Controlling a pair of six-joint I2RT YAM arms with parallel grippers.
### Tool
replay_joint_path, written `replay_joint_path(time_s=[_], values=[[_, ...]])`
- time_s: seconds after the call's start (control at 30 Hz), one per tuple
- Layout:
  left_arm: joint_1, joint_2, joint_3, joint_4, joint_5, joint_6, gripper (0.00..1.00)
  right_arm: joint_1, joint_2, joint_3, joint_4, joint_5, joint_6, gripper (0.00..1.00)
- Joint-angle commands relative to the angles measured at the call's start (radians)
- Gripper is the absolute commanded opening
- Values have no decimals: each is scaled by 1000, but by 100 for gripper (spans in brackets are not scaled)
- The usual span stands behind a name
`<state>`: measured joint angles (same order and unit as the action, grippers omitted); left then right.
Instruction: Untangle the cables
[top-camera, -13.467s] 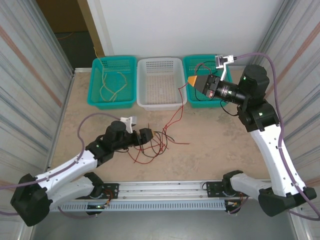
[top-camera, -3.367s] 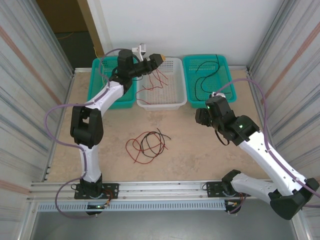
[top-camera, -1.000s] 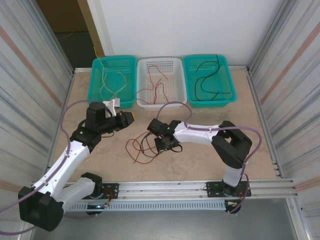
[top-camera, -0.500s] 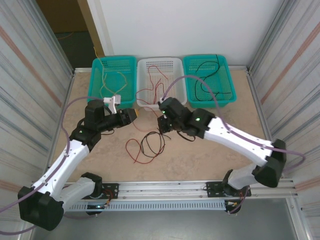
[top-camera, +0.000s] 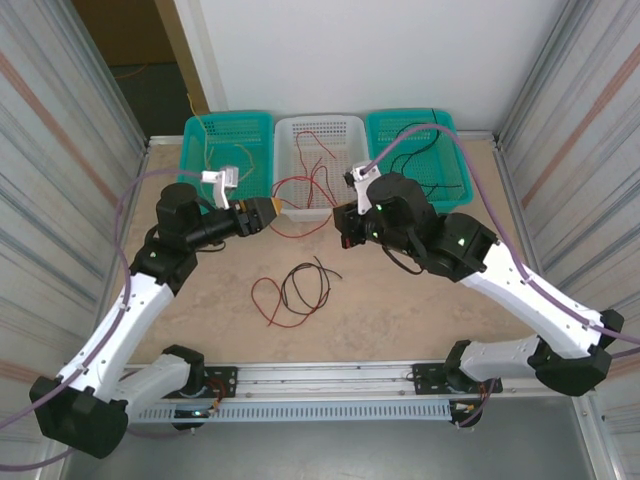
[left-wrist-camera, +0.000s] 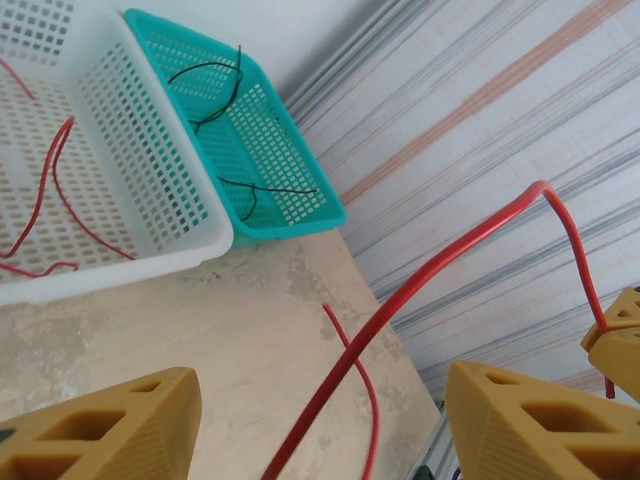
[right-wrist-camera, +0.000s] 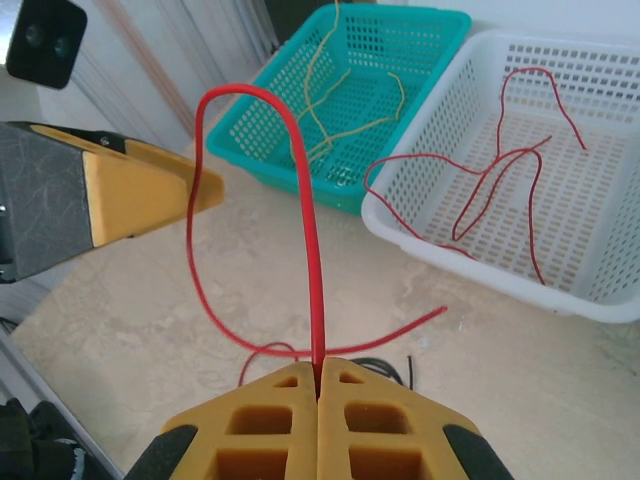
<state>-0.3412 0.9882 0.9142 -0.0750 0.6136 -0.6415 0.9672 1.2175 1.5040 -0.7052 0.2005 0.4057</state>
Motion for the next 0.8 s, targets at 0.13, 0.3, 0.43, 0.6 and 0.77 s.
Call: replay_joint_path(time_s=[0.13, 0.3, 0.43, 0.6, 0.77], values=[[4, 21, 5, 135, 84, -15, 43, -20, -56, 20, 26, -42, -24, 0], [3, 39, 9, 132, 104, -16, 38, -28, -73, -2, 38, -49, -14, 0], [-13, 53, 12, 118, 102, -3, 42, -33, -77, -10, 47, -57, -10, 0], [-50, 76, 33, 105, 95, 23, 44, -33, -80, -19, 59, -70, -3, 0], [-83, 83, 34, 109, 97, 47, 40, -40, -66, -7, 62, -80, -2, 0]])
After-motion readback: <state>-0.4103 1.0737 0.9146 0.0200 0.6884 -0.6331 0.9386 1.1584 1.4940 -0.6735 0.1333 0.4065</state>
